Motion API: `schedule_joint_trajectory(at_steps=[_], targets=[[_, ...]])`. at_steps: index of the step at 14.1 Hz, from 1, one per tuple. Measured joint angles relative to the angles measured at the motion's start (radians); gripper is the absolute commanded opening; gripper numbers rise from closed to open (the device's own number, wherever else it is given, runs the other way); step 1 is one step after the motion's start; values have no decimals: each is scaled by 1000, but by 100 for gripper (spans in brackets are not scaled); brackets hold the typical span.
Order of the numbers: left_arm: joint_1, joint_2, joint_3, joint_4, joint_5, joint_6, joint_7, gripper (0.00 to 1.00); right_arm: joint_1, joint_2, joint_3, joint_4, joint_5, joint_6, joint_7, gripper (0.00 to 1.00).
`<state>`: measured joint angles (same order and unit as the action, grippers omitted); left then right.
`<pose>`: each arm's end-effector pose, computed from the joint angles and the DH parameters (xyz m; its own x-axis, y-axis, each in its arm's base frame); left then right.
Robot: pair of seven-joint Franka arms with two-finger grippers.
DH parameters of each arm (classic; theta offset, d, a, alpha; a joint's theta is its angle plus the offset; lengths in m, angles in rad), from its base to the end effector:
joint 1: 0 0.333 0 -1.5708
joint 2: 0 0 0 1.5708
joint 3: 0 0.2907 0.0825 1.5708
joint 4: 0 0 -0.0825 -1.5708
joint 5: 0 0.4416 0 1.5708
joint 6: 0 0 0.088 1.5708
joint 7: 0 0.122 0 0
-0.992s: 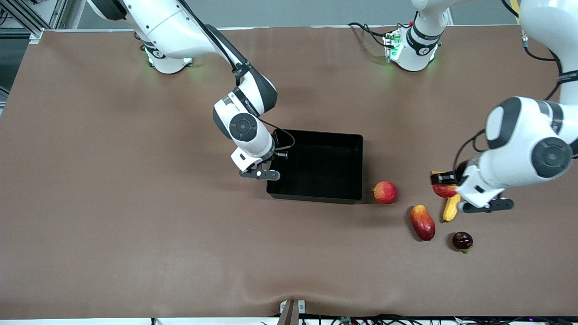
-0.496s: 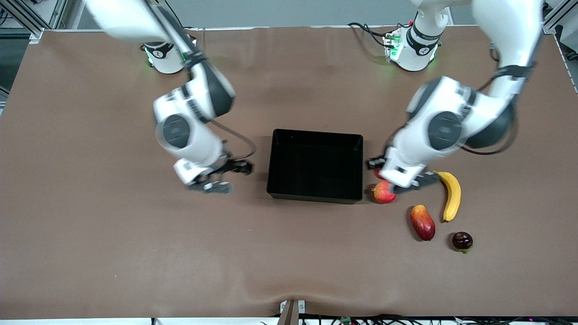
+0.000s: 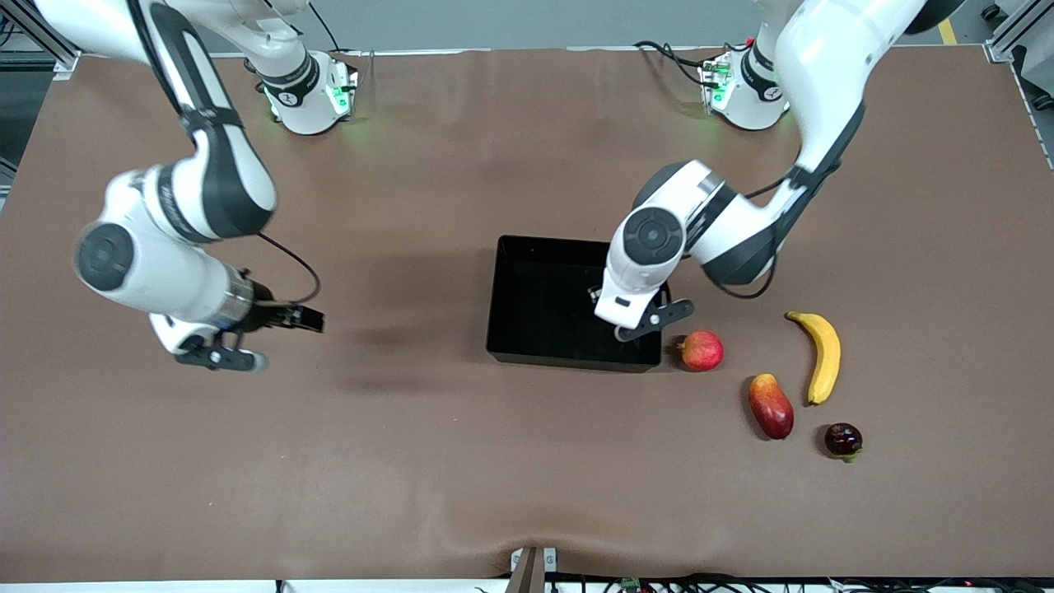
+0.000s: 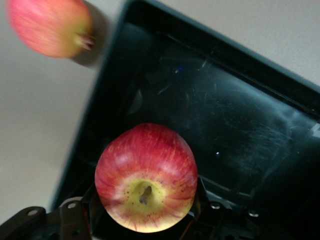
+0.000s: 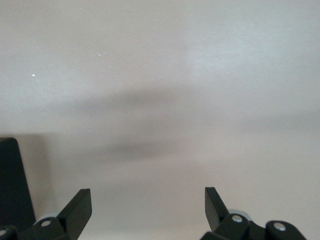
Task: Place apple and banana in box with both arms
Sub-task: 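Carry the apple over the tray with the left gripper while the right gripper withdraws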
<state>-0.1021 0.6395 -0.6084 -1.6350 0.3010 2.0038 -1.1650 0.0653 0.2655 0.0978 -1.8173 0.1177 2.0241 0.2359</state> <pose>0.5604 -0.4156 0.2183 0.9185 0.3679 -0.1448 0.3581 -0.9294 -0.0897 0.6524 0.1138 0.3219 0.9882 -0.1243 -0.0896 -0.1339 -0.9849 -0.1100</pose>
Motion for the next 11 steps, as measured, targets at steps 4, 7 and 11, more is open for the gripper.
schedule_joint_trajectory(at_steps=[4,7,11], targets=[[-46,106,17,0,50,59,-17,6,-71,-124,0,-52,0,-108,-102,100],[-50,133,24,1,56,67,-18,87,-87,-209,0,-38,-29,-205,-110,100],[-42,130,26,27,62,80,-18,100,-120,-244,1,134,-58,-428,-110,100]])
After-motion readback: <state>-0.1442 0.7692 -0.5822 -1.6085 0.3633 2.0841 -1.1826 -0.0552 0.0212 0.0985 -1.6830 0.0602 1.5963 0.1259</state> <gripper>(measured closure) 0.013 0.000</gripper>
